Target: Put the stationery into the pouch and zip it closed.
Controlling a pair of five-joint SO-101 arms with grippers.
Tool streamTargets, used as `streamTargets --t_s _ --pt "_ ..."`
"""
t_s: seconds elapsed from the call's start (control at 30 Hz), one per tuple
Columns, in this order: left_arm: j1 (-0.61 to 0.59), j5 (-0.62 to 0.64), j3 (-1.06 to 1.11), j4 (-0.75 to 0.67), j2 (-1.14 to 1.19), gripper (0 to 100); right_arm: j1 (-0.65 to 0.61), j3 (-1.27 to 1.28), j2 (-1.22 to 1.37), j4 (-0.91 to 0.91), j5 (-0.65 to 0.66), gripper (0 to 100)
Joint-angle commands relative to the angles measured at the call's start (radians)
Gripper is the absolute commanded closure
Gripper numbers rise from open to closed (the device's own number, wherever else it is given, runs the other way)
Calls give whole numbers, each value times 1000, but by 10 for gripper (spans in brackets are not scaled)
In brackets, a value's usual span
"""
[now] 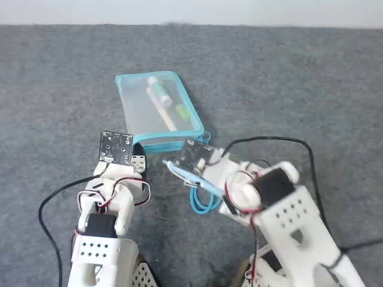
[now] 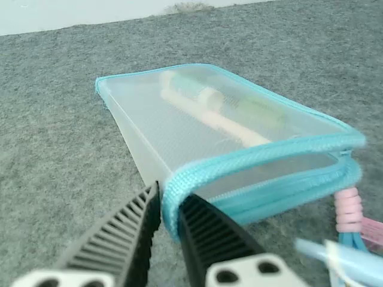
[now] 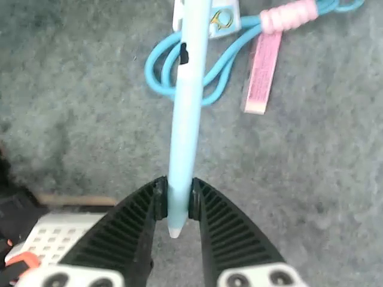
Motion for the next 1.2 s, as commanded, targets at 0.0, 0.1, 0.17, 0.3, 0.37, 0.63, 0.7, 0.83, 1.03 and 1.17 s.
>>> streamTargets --t_s 0.0,0.1,0.17,0.3,0.37,0.63,0.7,0.83,1.03,1.17 --pt "-3 17 -47 -17 14 988 -7 -129 137 -70 -64 991" --pt "0 17 -45 -17 14 988 1 -241 266 -76 -91 991" --pt "0 17 -45 -17 14 988 1 -316 335 -74 -98 991" --pt "2 17 -45 -17 14 988 1 -473 479 -68 -155 991" --pt "2 17 -45 -17 14 988 -1 -548 558 -68 -176 991" --pt "2 17 -45 -17 14 988 -5 -961 944 -33 -334 989" --pt "2 17 -45 -17 14 988 -8 -1106 1038 18 -385 989" --pt "2 17 -45 -17 14 988 -27 -1419 1207 134 -468 952" --pt "-3 15 -45 -17 14 988 -67 -1551 1271 153 -479 790" --pt "-3 15 -45 -17 14 988 -65 -1550 1205 154 -440 811"
